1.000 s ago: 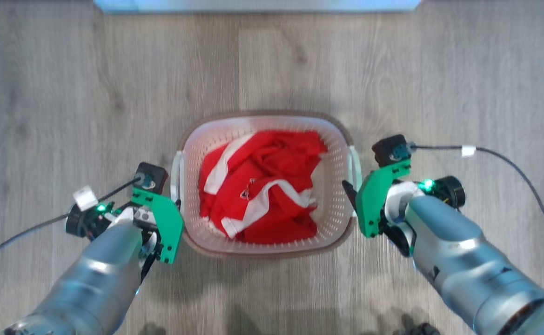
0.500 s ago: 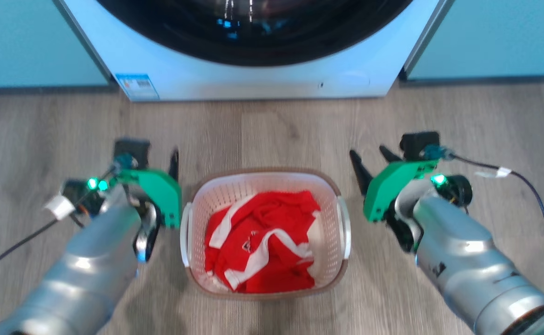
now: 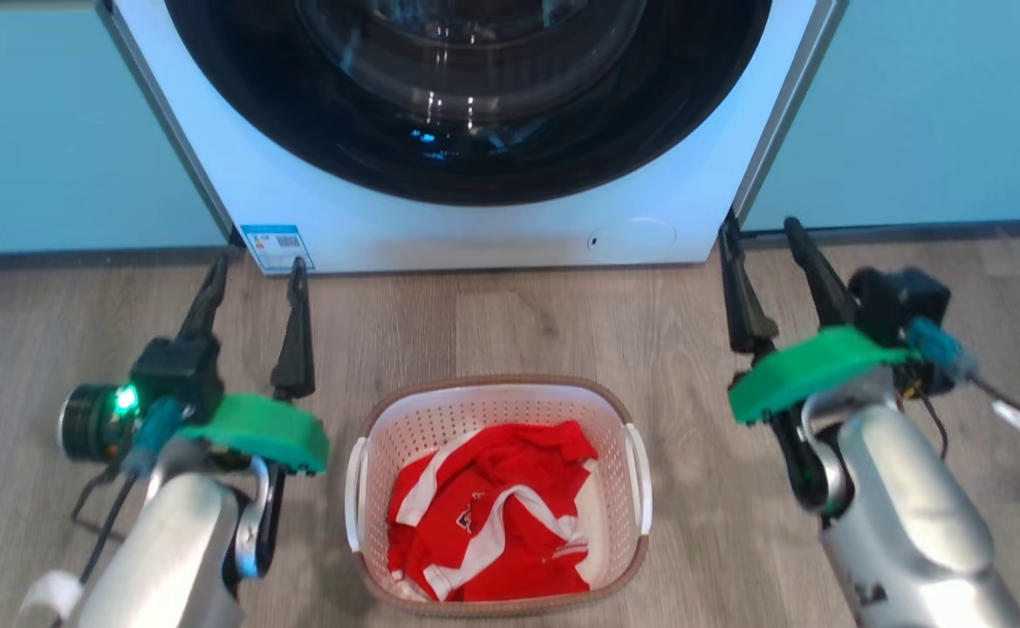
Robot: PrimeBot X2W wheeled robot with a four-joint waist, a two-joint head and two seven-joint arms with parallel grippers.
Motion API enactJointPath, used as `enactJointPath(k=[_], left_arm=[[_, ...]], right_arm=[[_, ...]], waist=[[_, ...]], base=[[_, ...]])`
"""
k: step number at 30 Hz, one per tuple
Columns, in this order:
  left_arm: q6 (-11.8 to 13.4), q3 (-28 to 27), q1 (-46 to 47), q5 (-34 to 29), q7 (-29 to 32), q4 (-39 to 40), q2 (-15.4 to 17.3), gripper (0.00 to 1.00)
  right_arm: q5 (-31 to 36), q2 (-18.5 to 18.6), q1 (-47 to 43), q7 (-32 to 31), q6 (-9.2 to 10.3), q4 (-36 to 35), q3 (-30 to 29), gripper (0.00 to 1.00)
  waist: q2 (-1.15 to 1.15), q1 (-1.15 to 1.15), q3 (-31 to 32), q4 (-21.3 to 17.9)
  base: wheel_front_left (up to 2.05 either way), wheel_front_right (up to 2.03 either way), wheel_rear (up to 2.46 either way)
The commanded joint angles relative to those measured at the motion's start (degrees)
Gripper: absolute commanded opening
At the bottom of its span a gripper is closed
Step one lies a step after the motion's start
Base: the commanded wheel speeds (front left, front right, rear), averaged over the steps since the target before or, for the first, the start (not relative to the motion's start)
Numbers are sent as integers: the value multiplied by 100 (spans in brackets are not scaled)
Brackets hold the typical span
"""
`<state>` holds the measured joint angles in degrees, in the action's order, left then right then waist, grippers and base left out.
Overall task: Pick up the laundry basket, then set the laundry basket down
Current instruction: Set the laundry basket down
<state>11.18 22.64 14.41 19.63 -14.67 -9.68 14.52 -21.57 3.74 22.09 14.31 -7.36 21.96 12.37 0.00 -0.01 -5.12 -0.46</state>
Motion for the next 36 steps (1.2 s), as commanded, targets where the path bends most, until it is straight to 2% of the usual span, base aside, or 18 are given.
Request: enactJointPath(k=[1, 11, 19, 26, 36], left_arm=[[-53, -352, 17, -103, -32, 260, 22, 100], [-824, -1450, -1223, -684, -32, 1018, -827, 100], [-1384, -1790, -1845, -832, -32, 812, -1126, 100], [-1497, -1775, -2096, -787, -32, 796, -1161, 100], [-1448, -1740, -2063, -743, -32, 882, -1163, 100]], right_arm=[[80, -85, 115, 68, -13, -351, 29, 100], [146, -86, -1155, 68, -13, -1333, -340, 100], [366, -86, -1909, 69, -13, -1489, -376, 100], [432, -86, -2253, 69, -13, -1550, -504, 100], [417, -86, -2253, 69, -13, -1612, -467, 100]], waist=[[0, 1, 70, -10], [0, 1, 319, -25], [0, 1, 441, 41], [0, 1, 492, 84], [0, 1, 480, 83]], base=[[0, 0, 0], [0, 0, 0], [0, 0, 0], [0, 0, 0], [0, 0, 0]])
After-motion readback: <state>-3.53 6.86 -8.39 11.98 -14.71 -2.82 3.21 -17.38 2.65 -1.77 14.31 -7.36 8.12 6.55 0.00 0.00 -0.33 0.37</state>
